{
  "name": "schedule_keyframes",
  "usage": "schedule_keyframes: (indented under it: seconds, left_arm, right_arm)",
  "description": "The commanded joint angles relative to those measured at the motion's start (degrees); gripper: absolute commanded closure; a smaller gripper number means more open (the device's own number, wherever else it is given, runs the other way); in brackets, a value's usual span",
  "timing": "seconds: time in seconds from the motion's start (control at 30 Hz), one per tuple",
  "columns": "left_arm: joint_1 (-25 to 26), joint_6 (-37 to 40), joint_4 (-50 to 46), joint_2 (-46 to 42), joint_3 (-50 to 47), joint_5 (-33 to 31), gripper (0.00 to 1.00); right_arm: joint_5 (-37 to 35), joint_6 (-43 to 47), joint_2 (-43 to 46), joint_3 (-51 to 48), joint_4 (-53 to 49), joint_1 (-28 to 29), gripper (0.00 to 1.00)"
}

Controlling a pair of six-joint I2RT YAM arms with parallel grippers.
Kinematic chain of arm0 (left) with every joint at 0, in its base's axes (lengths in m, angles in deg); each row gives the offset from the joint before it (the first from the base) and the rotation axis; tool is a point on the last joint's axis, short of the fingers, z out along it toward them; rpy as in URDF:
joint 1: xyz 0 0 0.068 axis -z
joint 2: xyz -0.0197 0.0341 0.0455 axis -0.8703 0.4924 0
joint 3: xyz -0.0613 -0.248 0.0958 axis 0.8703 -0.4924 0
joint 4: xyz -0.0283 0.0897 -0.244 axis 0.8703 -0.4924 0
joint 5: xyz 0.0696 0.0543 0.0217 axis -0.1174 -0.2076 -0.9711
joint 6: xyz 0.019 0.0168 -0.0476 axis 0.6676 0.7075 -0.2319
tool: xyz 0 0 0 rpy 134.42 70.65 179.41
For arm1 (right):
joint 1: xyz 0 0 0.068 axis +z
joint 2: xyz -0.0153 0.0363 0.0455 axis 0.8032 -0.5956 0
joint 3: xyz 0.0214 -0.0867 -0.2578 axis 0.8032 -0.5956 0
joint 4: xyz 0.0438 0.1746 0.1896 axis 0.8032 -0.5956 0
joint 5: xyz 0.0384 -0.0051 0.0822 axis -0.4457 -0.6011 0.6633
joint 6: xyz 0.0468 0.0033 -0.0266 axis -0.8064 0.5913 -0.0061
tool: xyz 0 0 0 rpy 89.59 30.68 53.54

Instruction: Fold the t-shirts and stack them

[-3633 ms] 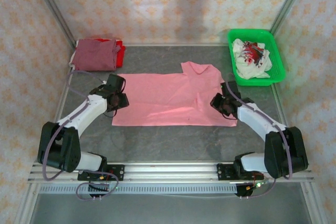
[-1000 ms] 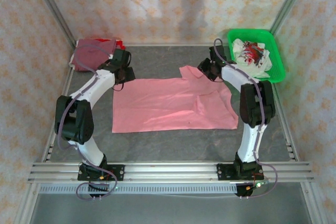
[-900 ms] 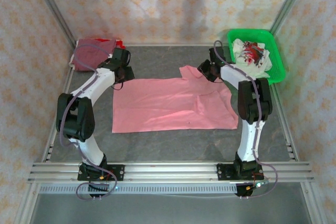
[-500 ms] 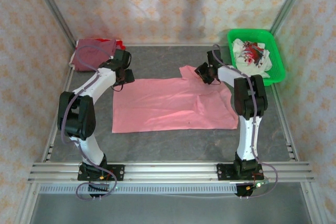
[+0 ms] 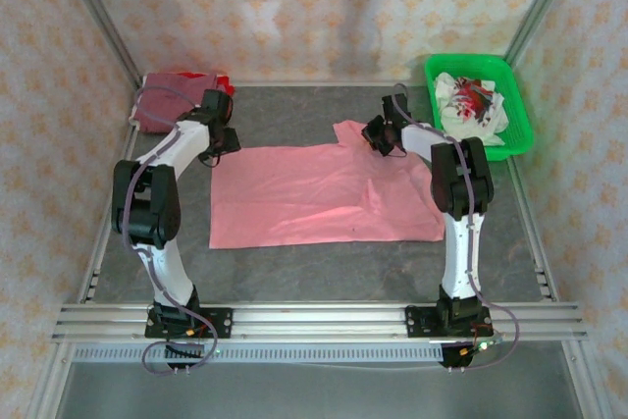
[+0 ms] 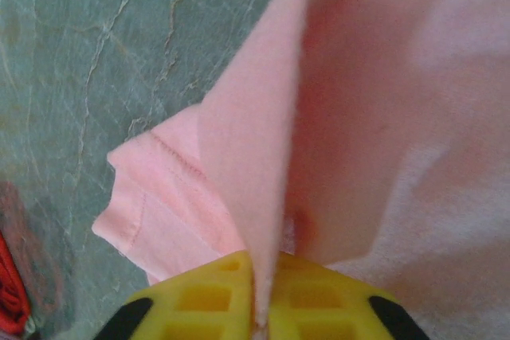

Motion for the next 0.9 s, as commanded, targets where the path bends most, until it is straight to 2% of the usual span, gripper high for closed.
schedule_keyframes:
  seconds: [0.0,0.13,0.87]
  left_arm:
    - [-0.8,1.6,-2.0,1.5,2.5,-2.1,0.35]
    - [-1.8,2.0,-4.4,6.0,6.3,-1.9,0.34]
    - [-3.8,3.5,-11.3,21.3,21.5,-1.1,0.35]
  right_arm:
    - [-2.5,0.1,3.0,0.3,0.0,0.2,0.94]
    - [-2.6,0.2,4.0,0.3,0.1,0.0,1.00]
    - [-1.9,4.2,13.7,-0.3,-3.9,-0.1,1.00]
